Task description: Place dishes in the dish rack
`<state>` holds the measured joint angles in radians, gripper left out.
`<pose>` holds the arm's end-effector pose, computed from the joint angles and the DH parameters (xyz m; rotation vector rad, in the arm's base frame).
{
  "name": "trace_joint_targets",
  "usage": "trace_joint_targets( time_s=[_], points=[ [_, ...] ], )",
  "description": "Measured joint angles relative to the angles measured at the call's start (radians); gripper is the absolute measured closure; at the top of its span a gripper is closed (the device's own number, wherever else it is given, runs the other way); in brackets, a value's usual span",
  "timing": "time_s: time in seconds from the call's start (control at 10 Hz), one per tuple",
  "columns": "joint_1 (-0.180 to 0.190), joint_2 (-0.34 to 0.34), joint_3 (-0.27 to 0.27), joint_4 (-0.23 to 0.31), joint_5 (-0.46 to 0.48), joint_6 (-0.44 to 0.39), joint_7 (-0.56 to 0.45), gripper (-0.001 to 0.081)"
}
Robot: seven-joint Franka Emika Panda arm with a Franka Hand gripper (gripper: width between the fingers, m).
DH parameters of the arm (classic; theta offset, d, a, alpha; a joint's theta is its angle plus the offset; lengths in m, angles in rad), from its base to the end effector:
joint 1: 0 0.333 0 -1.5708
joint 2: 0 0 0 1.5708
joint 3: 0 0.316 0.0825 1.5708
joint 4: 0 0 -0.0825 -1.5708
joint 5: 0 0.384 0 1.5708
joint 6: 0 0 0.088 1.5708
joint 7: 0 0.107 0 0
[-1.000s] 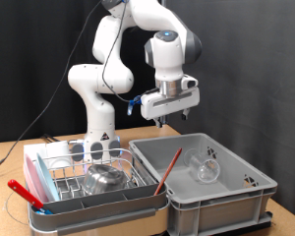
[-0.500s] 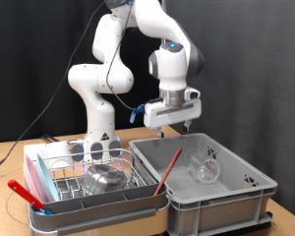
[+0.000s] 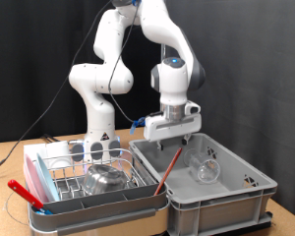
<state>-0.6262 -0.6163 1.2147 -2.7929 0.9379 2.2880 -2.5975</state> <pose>0.3161 0.1555 0.2664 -1.1417 -2.8554 -0.0724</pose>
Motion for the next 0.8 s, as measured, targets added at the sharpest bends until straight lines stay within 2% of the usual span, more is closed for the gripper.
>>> trace_joint_targets(
  time_s=[0.4, 0.8],
  points=[
    [-0.112, 0.111, 0.171, 0.016, 0.066, 0.121, -0.001, -0.0005],
    [-0.249, 0.187, 0.33, 0.061, 0.118, 0.173, -0.009, -0.0005]
  ],
)
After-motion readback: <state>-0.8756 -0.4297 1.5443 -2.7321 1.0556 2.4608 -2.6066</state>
